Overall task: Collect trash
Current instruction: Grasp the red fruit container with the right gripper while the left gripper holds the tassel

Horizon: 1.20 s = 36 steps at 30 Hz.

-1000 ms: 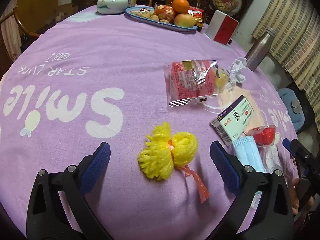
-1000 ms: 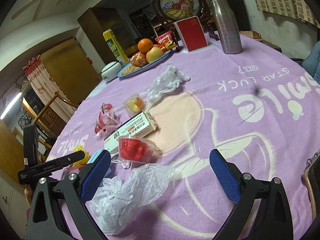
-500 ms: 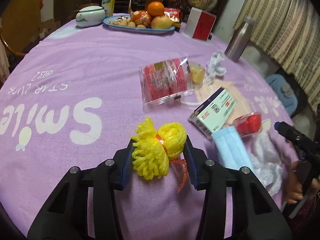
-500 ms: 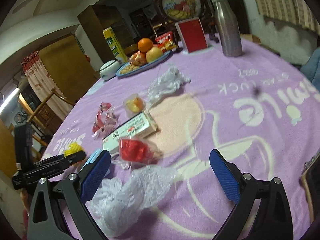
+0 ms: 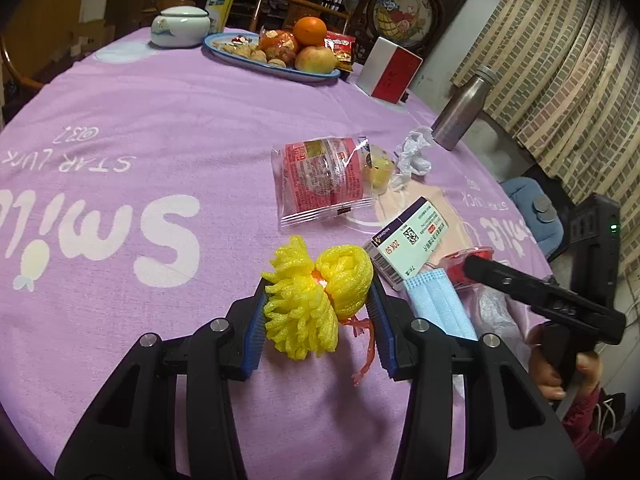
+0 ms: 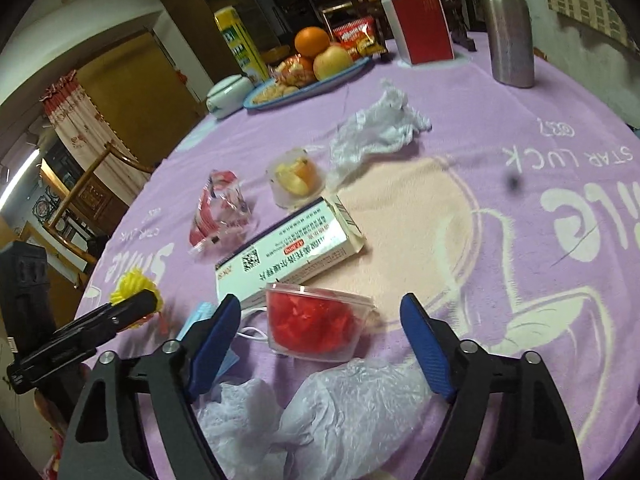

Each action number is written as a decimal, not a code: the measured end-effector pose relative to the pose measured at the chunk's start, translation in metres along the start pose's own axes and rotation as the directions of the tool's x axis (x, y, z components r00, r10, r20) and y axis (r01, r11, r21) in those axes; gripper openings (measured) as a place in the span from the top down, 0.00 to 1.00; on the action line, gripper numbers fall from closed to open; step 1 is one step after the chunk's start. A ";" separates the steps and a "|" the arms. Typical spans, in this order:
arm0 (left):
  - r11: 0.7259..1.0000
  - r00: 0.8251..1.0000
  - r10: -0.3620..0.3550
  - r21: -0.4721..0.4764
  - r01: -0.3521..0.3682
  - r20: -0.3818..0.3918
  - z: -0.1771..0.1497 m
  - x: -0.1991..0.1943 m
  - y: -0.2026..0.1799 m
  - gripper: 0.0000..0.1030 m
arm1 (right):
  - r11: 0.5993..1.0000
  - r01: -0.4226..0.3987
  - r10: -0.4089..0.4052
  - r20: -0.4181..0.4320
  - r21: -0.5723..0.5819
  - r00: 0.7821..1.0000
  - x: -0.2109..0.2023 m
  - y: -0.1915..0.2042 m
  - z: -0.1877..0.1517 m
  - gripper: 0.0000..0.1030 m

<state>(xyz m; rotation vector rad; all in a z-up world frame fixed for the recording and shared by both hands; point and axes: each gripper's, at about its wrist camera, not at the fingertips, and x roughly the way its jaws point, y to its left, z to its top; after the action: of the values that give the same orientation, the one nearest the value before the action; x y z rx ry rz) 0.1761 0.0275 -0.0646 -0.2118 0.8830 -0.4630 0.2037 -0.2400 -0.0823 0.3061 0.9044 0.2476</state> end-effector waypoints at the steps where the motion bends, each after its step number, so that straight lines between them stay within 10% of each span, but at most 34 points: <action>1: 1.000 1.000 -0.010 -0.003 0.010 -0.005 0.000 0.000 0.001 0.55 | 1.000 0.002 -0.002 -0.011 0.001 1.000 0.003 0.000 0.000 0.29; 3: 1.000 1.000 -0.019 -0.007 0.019 -0.008 0.001 0.001 0.001 0.55 | 1.000 -0.012 0.012 -0.019 0.002 1.000 0.006 0.001 0.001 0.44; 36: 0.994 0.972 0.106 -0.010 -0.106 0.210 -0.048 -0.150 -0.010 0.55 | 0.958 -0.241 0.269 0.198 -0.153 0.943 -0.118 0.078 -0.031 0.44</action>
<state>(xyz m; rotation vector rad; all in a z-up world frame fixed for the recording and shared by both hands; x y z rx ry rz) 0.0544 0.0903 0.0129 -0.2072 0.6832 -0.3346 0.1023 -0.2022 0.0141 0.3263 0.6285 0.5006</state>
